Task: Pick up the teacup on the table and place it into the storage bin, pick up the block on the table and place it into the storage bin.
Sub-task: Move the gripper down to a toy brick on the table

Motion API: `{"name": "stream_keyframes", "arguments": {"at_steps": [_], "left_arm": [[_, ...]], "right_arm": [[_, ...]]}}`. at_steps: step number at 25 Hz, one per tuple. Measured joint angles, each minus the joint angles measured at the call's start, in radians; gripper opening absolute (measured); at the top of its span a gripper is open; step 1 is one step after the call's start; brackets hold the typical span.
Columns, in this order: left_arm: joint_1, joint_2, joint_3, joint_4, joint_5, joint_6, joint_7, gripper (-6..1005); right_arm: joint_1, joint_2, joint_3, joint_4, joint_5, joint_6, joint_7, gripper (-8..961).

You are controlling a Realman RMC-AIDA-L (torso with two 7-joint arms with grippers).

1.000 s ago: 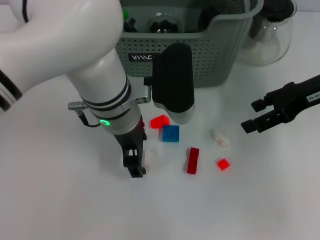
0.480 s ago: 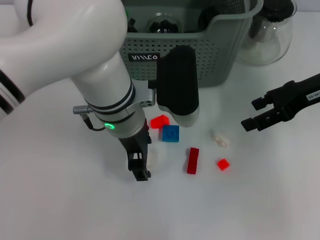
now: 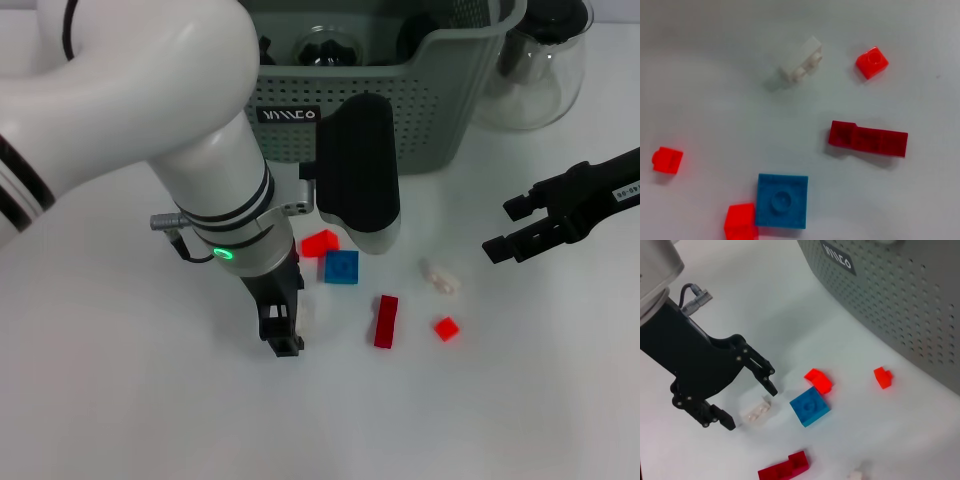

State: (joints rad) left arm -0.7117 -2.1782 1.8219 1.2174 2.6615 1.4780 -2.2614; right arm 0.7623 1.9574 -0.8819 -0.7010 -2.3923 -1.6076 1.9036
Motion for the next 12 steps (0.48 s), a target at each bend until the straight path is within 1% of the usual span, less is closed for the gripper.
{"name": "stream_keyframes", "arguments": {"at_steps": [5,11,12], "left_arm": [[0.0,0.0,0.002,-0.001,0.0,-0.004,0.0,721],[-0.006,0.0,0.01,-0.016,0.001,-0.009,0.0,529],[-0.007,0.0,0.014,-0.018,0.002,-0.009,0.0,471]], "right_arm": [[0.0,0.0,0.0,0.0,-0.001,0.0,-0.001,914],[0.0,0.0,0.0,0.0,-0.001,0.0,-0.001,915],[0.0,0.0,0.0,0.0,-0.001,0.0,-0.001,915]]}}
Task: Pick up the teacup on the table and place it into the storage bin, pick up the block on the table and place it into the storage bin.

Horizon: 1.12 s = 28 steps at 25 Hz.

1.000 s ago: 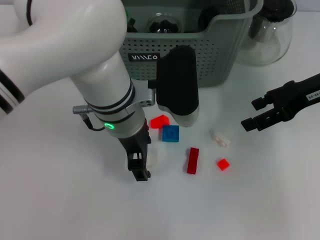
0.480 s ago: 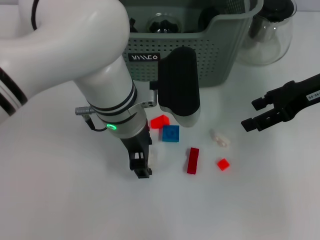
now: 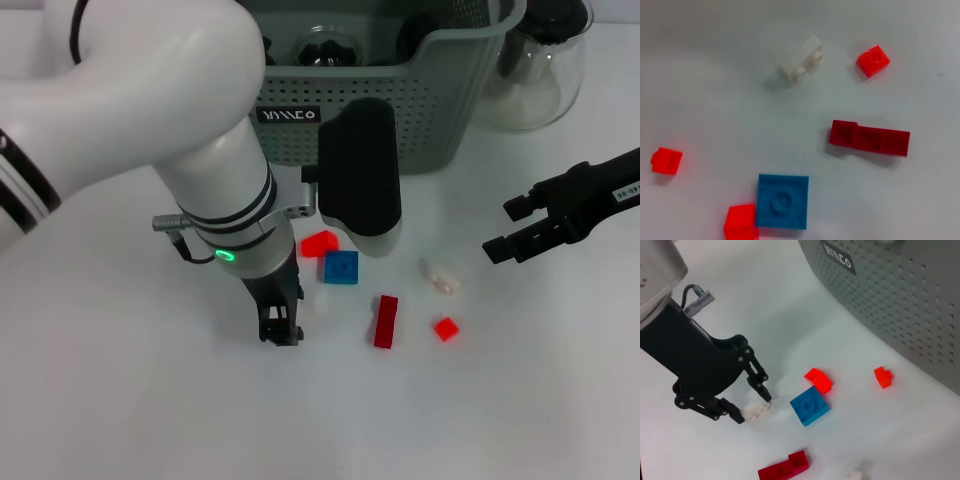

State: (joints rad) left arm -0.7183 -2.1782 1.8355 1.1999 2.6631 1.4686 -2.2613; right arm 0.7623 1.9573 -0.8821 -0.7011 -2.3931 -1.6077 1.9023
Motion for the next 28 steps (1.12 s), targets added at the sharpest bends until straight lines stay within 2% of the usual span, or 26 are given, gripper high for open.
{"name": "stream_keyframes", "arguments": {"at_steps": [1,8,12,15,17,20,23,25,28], "left_arm": [[-0.001,0.0,0.002,-0.001,0.0,0.0,0.0,412],[0.016,0.0,-0.013,0.054,0.0,0.033,-0.01,438],[0.045,0.001,-0.065,0.13,0.003,0.093,-0.019,452],[0.073,0.001,-0.168,0.224,-0.036,0.159,-0.032,463],[0.091,0.002,-0.283,0.309,-0.11,0.219,-0.037,470],[0.105,0.009,-0.519,0.453,-0.336,0.316,-0.031,481],[0.081,0.016,-0.735,0.538,-0.531,0.348,-0.021,492],[0.045,0.024,-0.82,0.562,-0.579,0.323,-0.019,500],[-0.015,0.045,-0.849,0.525,-0.529,0.226,-0.029,511]], "right_arm": [[0.0,0.0,0.0,0.0,0.0,0.0,0.0,915],[0.0,0.0,0.0,0.0,0.0,0.0,0.0,915],[-0.001,0.0,0.0,0.0,0.0,0.0,0.0,915],[-0.001,0.0,0.0,0.0,0.0,-0.001,0.0,915],[-0.001,0.0,0.0,0.0,0.0,-0.002,0.0,915],[-0.002,0.0,0.0,0.0,0.0,-0.002,0.0,914],[-0.001,0.0,0.0,0.0,0.0,-0.001,0.001,914],[0.0,0.0,0.0,0.0,0.0,-0.003,0.002,914],[0.001,0.002,0.0,0.0,0.0,-0.005,0.004,914]]}}
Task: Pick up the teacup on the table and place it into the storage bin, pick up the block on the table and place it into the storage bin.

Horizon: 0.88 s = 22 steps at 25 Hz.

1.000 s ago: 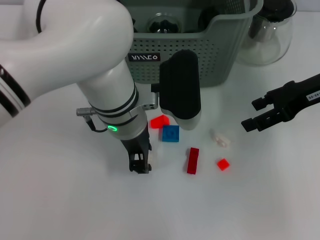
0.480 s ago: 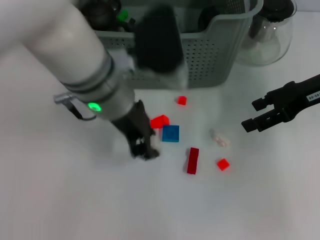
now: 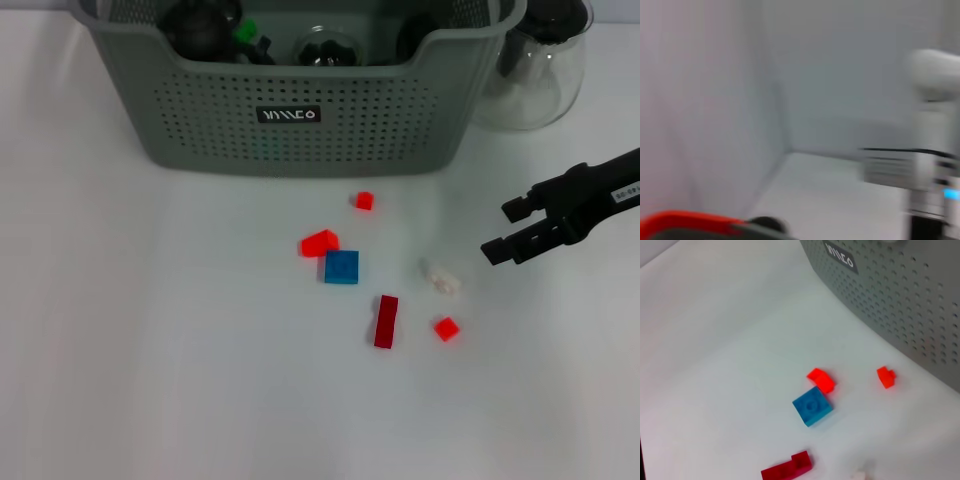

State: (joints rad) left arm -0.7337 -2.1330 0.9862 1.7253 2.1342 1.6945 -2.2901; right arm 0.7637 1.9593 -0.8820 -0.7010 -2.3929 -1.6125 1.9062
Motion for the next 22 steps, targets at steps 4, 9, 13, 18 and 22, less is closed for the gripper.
{"name": "stream_keyframes", "arguments": {"at_steps": [4,9,13,18,22], "left_arm": [[-0.098,0.026,-0.002,-0.172,0.142,-0.138,-0.012,525],[-0.218,0.069,-0.008,-0.468,0.229,-0.256,-0.013,544],[-0.279,0.087,0.005,-0.646,0.271,-0.34,-0.012,558],[-0.291,0.079,0.041,-0.711,0.302,-0.383,0.003,576],[-0.287,0.071,0.057,-0.715,0.303,-0.396,0.006,591]], "right_arm": [[-0.001,0.003,0.0,0.0,-0.003,0.002,0.002,914],[-0.002,0.004,0.0,0.0,-0.009,0.004,0.004,914],[-0.002,0.004,0.0,0.0,-0.009,0.005,0.003,914],[-0.001,0.004,0.0,-0.001,-0.009,0.006,-0.002,915],[-0.002,0.004,0.0,-0.003,-0.009,0.007,-0.002,915]]}}
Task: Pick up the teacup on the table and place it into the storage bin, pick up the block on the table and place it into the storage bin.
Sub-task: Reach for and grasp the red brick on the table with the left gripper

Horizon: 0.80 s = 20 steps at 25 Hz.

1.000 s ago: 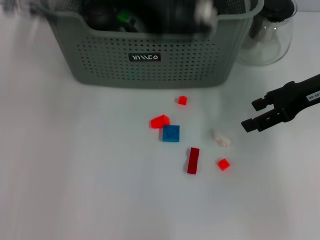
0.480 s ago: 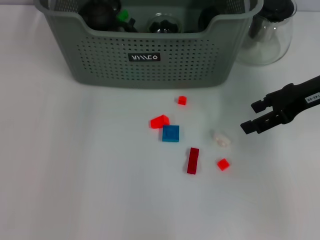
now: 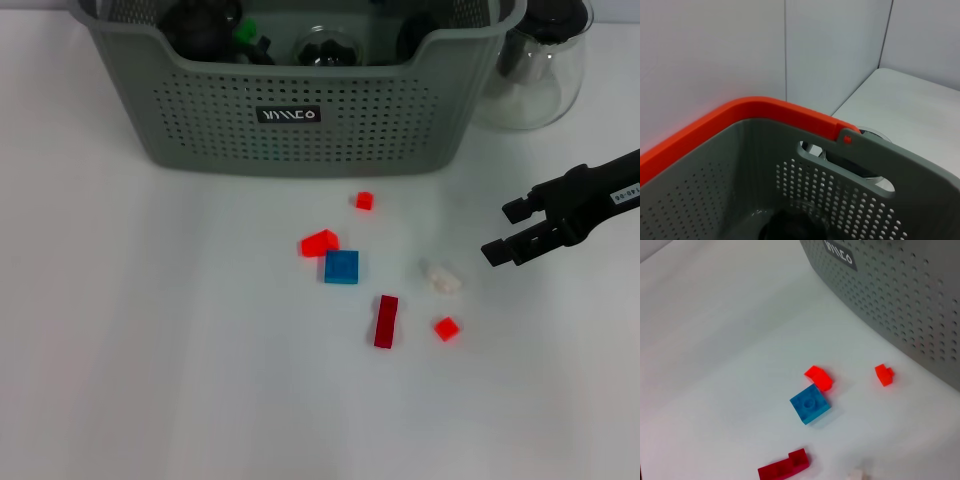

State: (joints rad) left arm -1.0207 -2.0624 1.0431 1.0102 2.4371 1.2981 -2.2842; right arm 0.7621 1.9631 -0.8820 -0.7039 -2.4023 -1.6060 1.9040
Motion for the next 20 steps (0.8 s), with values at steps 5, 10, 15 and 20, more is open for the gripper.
{"name": "stream_keyframes", "arguments": {"at_steps": [5,10,15,20], "left_arm": [[0.015,-0.002,-0.02,0.047,-0.025,0.051,0.0,680],[0.103,-0.012,-0.039,0.309,-0.198,0.292,0.022,798],[0.211,-0.059,-0.017,0.572,-0.307,0.543,0.09,798],[0.331,-0.103,0.168,0.676,-0.255,0.609,0.129,792]], "right_arm": [[-0.003,-0.001,0.0,0.003,0.0,0.0,-0.003,915],[-0.004,-0.001,0.0,0.003,0.0,0.0,-0.003,915],[-0.004,-0.001,0.0,0.003,0.0,0.0,-0.003,914],[-0.003,0.0,0.0,0.002,0.0,0.003,-0.003,914]]}}
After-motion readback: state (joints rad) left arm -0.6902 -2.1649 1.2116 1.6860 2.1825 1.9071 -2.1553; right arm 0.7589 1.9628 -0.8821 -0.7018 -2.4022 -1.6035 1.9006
